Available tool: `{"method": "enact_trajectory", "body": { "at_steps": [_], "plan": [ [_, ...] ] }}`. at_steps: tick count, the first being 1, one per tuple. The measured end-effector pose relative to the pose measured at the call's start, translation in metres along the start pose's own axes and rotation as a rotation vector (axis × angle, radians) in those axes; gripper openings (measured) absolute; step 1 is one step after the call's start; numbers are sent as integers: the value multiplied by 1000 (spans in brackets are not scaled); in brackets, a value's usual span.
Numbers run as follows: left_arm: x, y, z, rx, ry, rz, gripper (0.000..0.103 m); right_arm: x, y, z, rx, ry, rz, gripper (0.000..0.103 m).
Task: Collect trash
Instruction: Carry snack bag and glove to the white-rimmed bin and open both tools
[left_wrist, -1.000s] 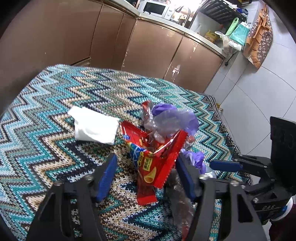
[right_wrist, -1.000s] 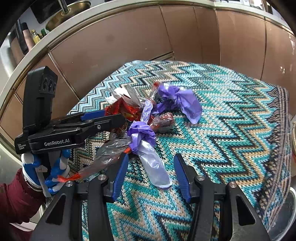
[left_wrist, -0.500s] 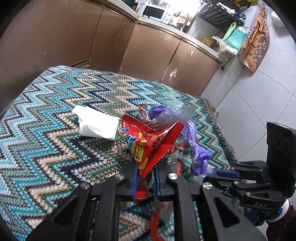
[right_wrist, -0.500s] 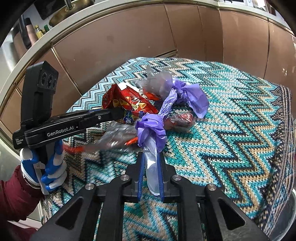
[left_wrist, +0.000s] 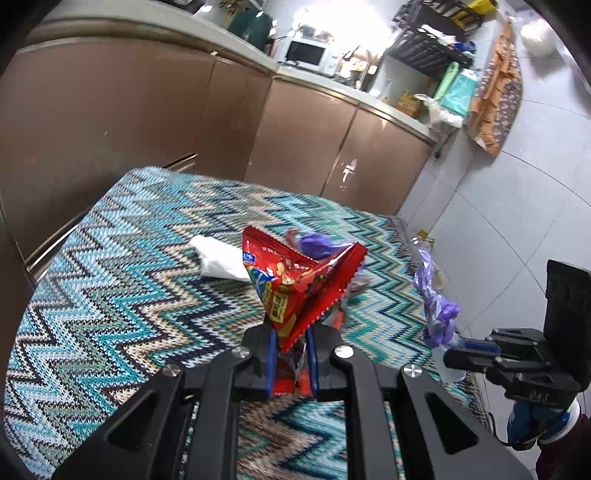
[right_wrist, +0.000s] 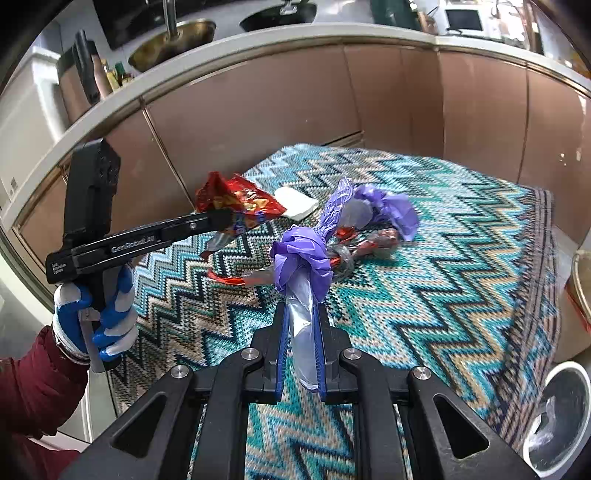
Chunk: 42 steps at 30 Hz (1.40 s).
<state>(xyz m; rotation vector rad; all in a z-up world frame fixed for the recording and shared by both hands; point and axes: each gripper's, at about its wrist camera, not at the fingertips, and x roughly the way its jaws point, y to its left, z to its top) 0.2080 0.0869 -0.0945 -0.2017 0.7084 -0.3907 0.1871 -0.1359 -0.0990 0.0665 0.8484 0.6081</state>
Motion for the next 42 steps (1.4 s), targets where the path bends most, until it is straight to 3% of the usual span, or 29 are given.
{"method": "enact_trajectory", "body": {
  "at_steps": [8, 16, 26, 30, 39, 42],
  "plan": [
    [10, -92, 2, 136, 26, -103, 12, -67, -43, -24, 113, -105, -103, 13],
    [70, -234, -7, 313, 142, -224, 13, -141, -138, -79, 320, -141, -340, 13],
    [179, -390, -27, 497, 311, -205, 13, -169, -256, -134, 517, -81, -567, 13],
    [228, -426, -38, 540, 370, -173, 13, -160, -296, -148, 559, -47, -607, 13],
    [313, -465, -64, 583, 452, -97, 16, -136, -358, -165, 615, 5, -636, 16],
    [329, -469, -69, 573, 473, -98, 28, -132, -364, -170, 619, 15, -662, 30]
  ]
}}
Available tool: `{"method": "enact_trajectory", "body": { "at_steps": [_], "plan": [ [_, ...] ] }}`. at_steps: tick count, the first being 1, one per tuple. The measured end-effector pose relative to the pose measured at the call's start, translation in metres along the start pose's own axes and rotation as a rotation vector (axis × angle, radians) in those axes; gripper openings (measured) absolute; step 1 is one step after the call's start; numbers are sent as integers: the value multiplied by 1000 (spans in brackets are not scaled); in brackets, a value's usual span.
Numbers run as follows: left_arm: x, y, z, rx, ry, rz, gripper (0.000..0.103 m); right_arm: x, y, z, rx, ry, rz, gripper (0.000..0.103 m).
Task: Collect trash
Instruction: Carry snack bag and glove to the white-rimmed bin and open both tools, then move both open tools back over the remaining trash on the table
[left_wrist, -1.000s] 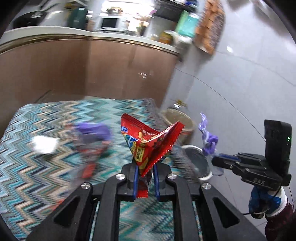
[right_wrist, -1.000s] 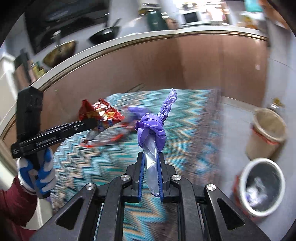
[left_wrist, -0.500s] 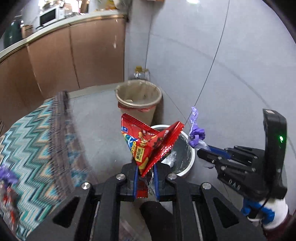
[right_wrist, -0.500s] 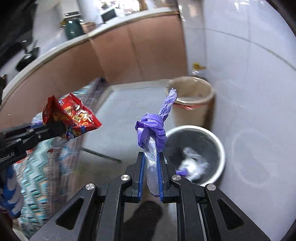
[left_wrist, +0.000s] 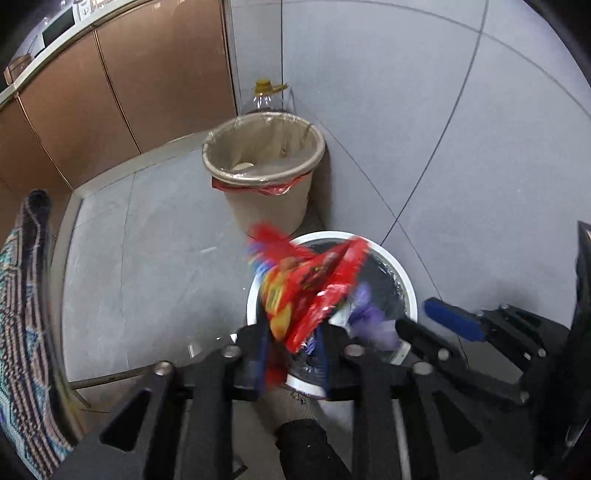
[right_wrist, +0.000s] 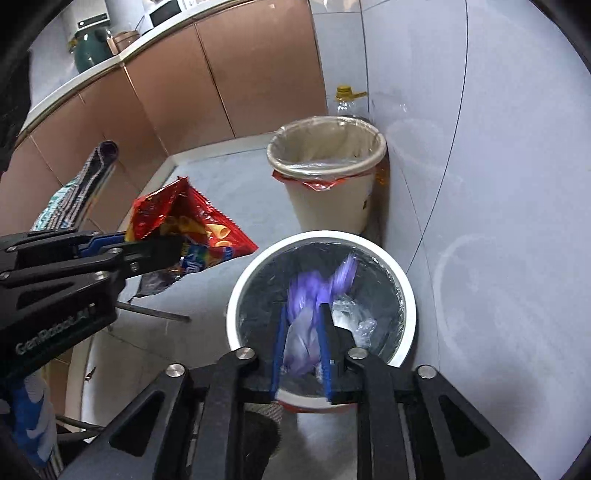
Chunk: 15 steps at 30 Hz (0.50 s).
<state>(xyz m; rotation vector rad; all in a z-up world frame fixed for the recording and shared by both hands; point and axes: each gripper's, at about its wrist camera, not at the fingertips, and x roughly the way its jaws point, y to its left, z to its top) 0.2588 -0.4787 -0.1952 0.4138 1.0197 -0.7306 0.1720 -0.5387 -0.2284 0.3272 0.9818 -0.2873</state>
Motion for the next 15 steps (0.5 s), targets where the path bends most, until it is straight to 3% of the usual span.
{"method": "enact_trajectory", "body": {
  "at_steps": [1, 3, 8, 15],
  "plan": [
    [2, 2, 1, -5, -1, -7, 34, 2, -2, 0, 4, -2, -4, 36],
    [4, 4, 3, -19, -3, -22, 39, -1, -4, -4, 10, -8, -6, 36],
    [-9, 9, 3, -28, -28, -52, 40, -12, 0, -8, -5, -19, -23, 39],
    [-65, 20, -9, -35, -123, -46, 40, -55, 19, -7, -9, -84, -16, 45]
  ]
}}
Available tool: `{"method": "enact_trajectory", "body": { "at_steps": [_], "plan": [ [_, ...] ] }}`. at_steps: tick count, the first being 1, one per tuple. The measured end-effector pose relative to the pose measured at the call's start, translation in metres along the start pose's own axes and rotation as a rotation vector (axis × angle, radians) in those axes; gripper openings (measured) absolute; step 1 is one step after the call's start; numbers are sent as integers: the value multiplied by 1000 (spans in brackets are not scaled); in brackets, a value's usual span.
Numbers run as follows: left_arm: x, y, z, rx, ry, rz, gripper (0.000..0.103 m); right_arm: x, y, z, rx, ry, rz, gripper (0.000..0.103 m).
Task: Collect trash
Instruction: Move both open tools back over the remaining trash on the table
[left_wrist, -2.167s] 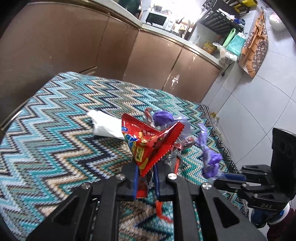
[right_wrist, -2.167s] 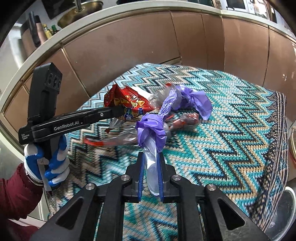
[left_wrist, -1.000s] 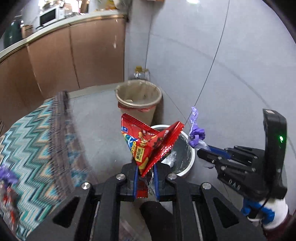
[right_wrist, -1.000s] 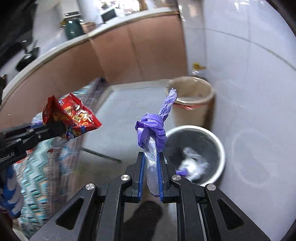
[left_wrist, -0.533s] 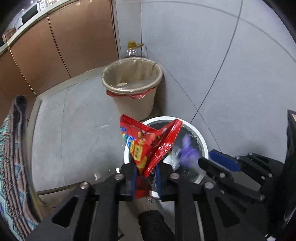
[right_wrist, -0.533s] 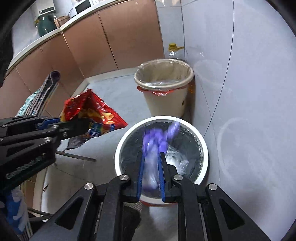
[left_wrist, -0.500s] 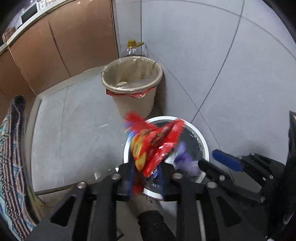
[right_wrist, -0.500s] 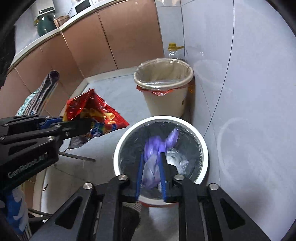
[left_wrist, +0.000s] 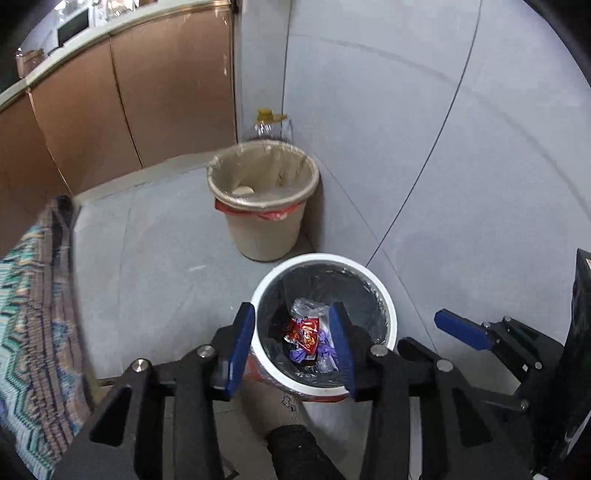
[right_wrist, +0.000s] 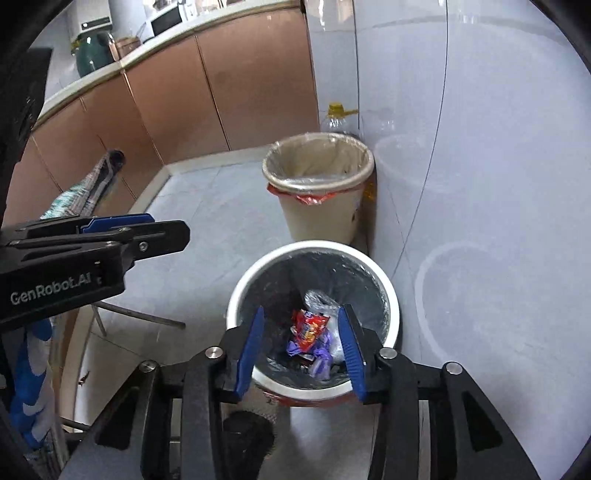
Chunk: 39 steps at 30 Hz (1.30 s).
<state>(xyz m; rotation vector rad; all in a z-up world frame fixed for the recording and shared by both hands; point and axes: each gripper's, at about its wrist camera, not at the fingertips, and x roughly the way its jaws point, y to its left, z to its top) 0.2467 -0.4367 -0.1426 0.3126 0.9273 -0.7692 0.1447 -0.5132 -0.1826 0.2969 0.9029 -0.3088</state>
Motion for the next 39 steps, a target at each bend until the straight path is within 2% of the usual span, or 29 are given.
{"method": "enact_trajectory", "body": {
  "at_steps": [3, 6, 12, 15, 17, 22, 26, 39],
  "plan": [
    [-35, 8, -6, -13, -67, 23, 41, -23, 13, 2, -6, -36, 7, 47],
    [-76, 20, -19, -28, -144, 70, 50, -55, 32, 4, -16, -88, 21, 48],
    [-143, 43, -51, -79, -259, 152, 59, -113, 76, 0, -74, -178, 45, 53],
    [-174, 54, -70, -96, -319, 226, 62, -140, 101, -5, -113, -221, 67, 59],
    [-197, 62, -84, -108, -359, 266, 66, -158, 119, -11, -141, -252, 78, 66],
    [-243, 79, -114, -133, -427, 328, 70, -191, 154, -23, -194, -305, 99, 82],
    [-269, 88, -133, -148, -467, 368, 71, -211, 176, -32, -227, -335, 113, 87],
    [-329, 111, -182, -222, -583, 438, 72, -246, 202, -45, -230, -417, 100, 89]
  ]
}}
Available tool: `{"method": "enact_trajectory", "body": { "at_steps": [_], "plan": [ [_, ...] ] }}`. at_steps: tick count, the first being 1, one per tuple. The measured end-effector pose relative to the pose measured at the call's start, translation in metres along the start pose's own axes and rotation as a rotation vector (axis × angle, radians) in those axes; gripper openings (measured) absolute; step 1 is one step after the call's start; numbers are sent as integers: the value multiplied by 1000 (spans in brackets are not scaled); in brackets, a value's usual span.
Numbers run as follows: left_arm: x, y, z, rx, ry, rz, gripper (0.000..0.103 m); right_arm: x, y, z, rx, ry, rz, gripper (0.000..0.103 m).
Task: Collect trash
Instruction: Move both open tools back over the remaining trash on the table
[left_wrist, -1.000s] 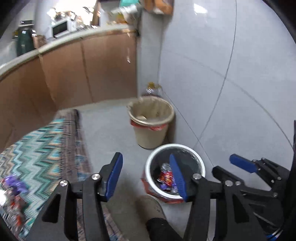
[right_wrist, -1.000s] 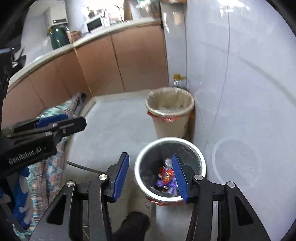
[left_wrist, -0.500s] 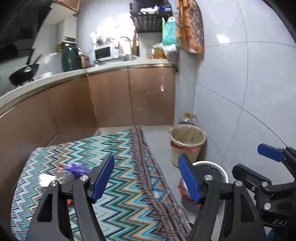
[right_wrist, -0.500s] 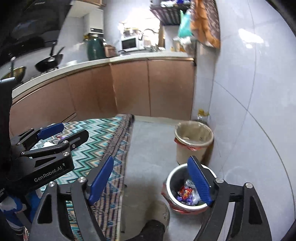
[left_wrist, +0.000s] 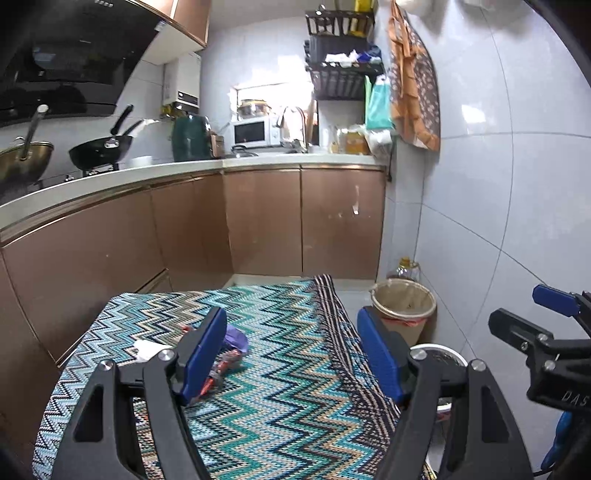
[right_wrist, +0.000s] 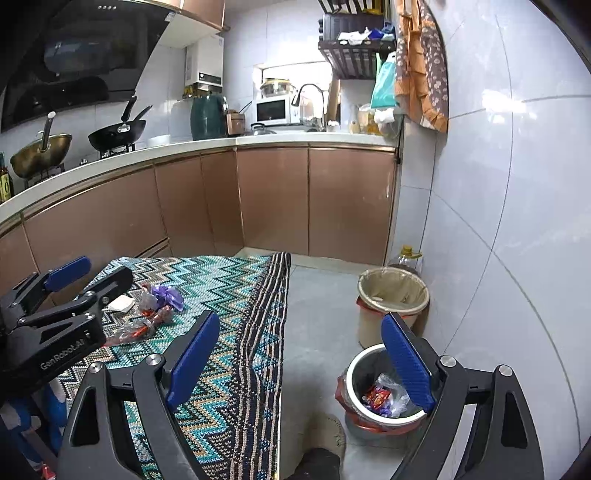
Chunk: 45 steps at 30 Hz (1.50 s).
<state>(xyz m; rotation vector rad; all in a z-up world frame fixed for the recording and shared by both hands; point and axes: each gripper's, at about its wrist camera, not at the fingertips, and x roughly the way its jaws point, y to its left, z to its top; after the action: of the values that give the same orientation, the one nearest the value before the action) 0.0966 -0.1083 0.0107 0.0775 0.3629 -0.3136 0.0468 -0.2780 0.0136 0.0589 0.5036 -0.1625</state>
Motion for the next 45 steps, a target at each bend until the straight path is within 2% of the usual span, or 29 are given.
{"method": "enact_trajectory", "body": {
  "at_steps": [1, 5, 17, 23, 36, 45],
  "plan": [
    [-3, 4, 0, -6, -10, 1, 72, -1, 1, 1, 2, -6, 6, 89],
    [-12, 18, 0, -16, -36, 8, 72, -10, 13, 2, -19, -35, 8, 103],
    [-24, 58, -7, -22, -50, 49, 72, -14, 47, 6, -36, -82, 11, 103],
    [-23, 79, -13, -43, -51, 76, 75, -10, 55, 8, -16, -94, 31, 103],
    [4, 127, -29, -84, 10, 165, 75, 37, 91, 2, -27, 40, 125, 103],
    [35, 169, -42, -116, 90, 196, 75, 69, 117, 2, -52, 118, 208, 103]
  ]
}}
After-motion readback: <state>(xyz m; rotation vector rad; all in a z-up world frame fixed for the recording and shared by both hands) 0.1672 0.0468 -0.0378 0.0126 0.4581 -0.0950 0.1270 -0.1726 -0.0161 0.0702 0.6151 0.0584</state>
